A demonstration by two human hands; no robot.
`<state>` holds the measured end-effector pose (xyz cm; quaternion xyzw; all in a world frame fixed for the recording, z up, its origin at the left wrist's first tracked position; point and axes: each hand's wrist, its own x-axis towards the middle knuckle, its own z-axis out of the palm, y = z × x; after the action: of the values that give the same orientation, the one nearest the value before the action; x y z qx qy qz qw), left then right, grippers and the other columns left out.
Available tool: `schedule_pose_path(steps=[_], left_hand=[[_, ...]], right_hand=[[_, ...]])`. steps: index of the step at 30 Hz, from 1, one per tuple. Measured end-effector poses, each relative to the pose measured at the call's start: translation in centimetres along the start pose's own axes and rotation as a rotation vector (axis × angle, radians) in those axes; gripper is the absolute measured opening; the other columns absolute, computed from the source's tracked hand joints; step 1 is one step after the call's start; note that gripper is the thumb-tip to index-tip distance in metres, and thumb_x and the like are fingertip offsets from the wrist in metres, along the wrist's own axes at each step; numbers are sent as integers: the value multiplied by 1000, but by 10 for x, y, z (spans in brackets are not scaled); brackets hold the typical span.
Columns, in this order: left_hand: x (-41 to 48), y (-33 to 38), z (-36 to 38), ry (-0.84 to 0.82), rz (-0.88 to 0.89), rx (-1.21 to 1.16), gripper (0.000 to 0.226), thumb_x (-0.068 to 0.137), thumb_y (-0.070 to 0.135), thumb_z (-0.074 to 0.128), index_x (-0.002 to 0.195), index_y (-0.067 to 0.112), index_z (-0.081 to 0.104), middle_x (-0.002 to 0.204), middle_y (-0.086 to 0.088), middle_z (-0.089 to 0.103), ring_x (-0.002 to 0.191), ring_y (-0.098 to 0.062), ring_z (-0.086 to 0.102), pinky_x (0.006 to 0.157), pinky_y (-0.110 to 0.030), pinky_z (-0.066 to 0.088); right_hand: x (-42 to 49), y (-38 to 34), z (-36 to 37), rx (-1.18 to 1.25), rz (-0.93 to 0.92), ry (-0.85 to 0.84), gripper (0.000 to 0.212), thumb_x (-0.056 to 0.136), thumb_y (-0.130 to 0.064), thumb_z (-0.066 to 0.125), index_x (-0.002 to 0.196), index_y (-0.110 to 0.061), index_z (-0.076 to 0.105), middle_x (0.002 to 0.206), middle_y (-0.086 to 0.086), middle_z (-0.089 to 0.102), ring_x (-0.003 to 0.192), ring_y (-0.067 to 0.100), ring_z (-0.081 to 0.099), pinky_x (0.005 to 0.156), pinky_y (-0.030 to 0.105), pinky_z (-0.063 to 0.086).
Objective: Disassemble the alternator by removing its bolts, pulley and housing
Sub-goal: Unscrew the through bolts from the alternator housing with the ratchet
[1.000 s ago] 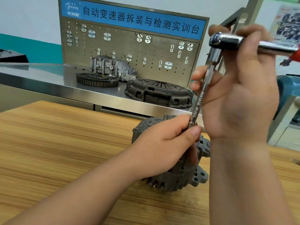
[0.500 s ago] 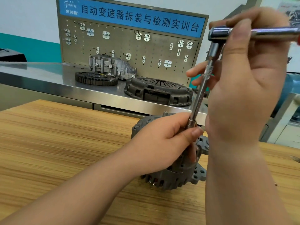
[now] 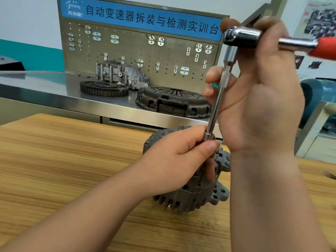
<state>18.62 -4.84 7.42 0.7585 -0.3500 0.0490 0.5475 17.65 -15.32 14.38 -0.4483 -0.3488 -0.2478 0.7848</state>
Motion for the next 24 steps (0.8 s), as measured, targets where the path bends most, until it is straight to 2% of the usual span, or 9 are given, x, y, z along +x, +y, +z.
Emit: schedule_pose_path(steps=[3, 5, 9, 13, 16, 19, 22, 24], left_hand=[[0, 2, 1, 3, 4, 22, 28, 90, 38, 41, 95, 16, 58, 67, 8, 68, 76, -31, 66, 77, -56, 52], [0, 2, 2, 12, 4, 21, 31, 90, 38, 41, 97, 14, 59, 71, 5, 68, 74, -32, 65, 75, -56, 52], [-1, 2, 1, 14, 9, -6, 33, 91, 38, 41, 97, 11, 57, 73, 6, 68, 76, -32, 64, 77, -58, 50], [-3, 2, 0, -16, 13, -7, 35, 93, 39, 40, 102, 11, 58, 75, 8, 69, 82, -31, 65, 82, -57, 49], [-1, 1, 0, -16, 24, 26, 25, 93, 35, 40, 93, 17, 57, 71, 10, 69, 83, -29, 67, 85, -55, 50], [0, -1, 0, 5, 24, 33, 19, 92, 35, 41, 84, 24, 54, 67, 12, 68, 81, -32, 66, 82, -55, 52], [0, -1, 0, 7, 15, 33, 19, 91, 37, 42, 90, 24, 56, 70, 10, 68, 80, -33, 66, 81, -55, 52], [0, -1, 1, 7, 17, 44, 24, 91, 37, 41, 95, 20, 58, 74, 7, 69, 78, -27, 67, 79, -55, 52]], right_hand=[[0, 1, 4, -439, -310, -11, 11, 103, -13, 37, 98, -17, 46, 101, 10, 58, 60, 24, 61, 51, 22, 47], [0, 3, 4, -523, -394, -35, 10, 102, -10, 38, 98, -16, 45, 100, 17, 54, 65, 32, 60, 53, 20, 47], [-2, 2, 4, -261, -176, 38, 14, 104, -17, 36, 98, -18, 49, 102, 4, 59, 52, 17, 59, 48, 25, 45], [2, -1, -2, 270, 154, -14, 25, 105, -32, 28, 98, -21, 50, 99, -2, 67, 53, 11, 57, 50, 23, 44], [3, -1, -5, 370, 220, -46, 26, 104, -35, 28, 102, -22, 50, 93, -5, 68, 52, 10, 56, 48, 23, 44], [2, -1, -3, 125, 85, -12, 22, 105, -28, 31, 98, -20, 50, 103, 2, 65, 53, 14, 58, 51, 25, 45], [2, 0, -1, -335, -225, -10, 13, 103, -16, 36, 98, -18, 48, 105, 11, 58, 60, 21, 60, 52, 26, 48], [2, 2, -1, -489, -379, -49, 12, 102, -10, 38, 97, -18, 46, 101, 16, 55, 72, 32, 58, 56, 24, 50]])
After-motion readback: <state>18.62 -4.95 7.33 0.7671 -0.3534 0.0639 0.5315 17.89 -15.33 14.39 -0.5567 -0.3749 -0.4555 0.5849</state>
